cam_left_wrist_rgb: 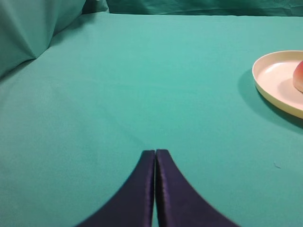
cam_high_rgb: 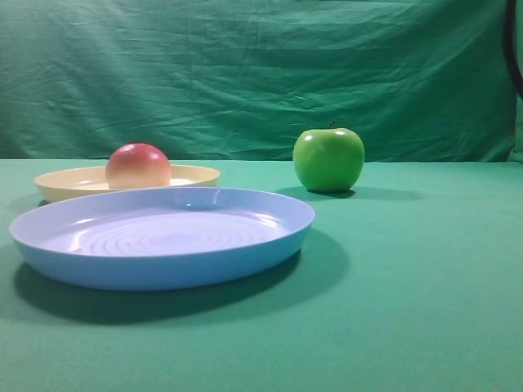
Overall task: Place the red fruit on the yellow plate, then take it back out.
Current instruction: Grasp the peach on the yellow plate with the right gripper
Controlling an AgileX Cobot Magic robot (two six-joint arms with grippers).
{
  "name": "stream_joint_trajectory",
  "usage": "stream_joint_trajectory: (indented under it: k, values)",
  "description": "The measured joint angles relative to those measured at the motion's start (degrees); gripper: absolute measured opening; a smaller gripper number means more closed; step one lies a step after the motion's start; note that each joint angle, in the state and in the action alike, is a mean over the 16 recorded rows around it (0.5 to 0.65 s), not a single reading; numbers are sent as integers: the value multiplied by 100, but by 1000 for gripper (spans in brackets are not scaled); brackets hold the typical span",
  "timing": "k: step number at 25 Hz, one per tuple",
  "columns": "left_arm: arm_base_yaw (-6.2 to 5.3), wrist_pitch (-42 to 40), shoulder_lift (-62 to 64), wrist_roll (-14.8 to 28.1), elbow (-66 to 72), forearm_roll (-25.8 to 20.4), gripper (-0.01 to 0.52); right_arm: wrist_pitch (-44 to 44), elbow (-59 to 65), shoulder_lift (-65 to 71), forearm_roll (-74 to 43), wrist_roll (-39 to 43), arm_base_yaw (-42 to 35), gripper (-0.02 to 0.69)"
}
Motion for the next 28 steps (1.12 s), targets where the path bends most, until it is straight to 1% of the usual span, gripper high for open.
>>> stream_joint_trajectory:
  k: [3, 6, 11, 14, 18, 22, 25, 28]
  values:
    - [0, 0, 0, -1, 0, 0, 0, 456, -473, 303, -67, -206, 7, 0]
    - [0, 0, 0, -1, 0, 0, 0, 1129, -1094, 681, -115, -507, 21, 0]
    - [0, 0, 0, -1, 0, 0, 0, 2381, -2355, 1495, 0, -1193, 99, 0]
    - [0, 0, 0, -1, 0, 0, 0, 2977, -3121, 2060, 145, -1620, 177, 0]
    - [0, 0, 0, -1, 0, 0, 0, 3489, -4059, 2841, 458, -2153, 291, 0]
    - [0, 0, 0, -1, 0, 0, 0, 3754, -4868, 3608, 952, -2718, 393, 5]
    - [0, 0, 0, -1, 0, 0, 0, 3837, -5355, 4122, 1384, -3156, 442, 40]
    - [0, 0, 0, -1, 0, 0, 0, 3842, -5715, 4559, 1815, -3619, 463, 122]
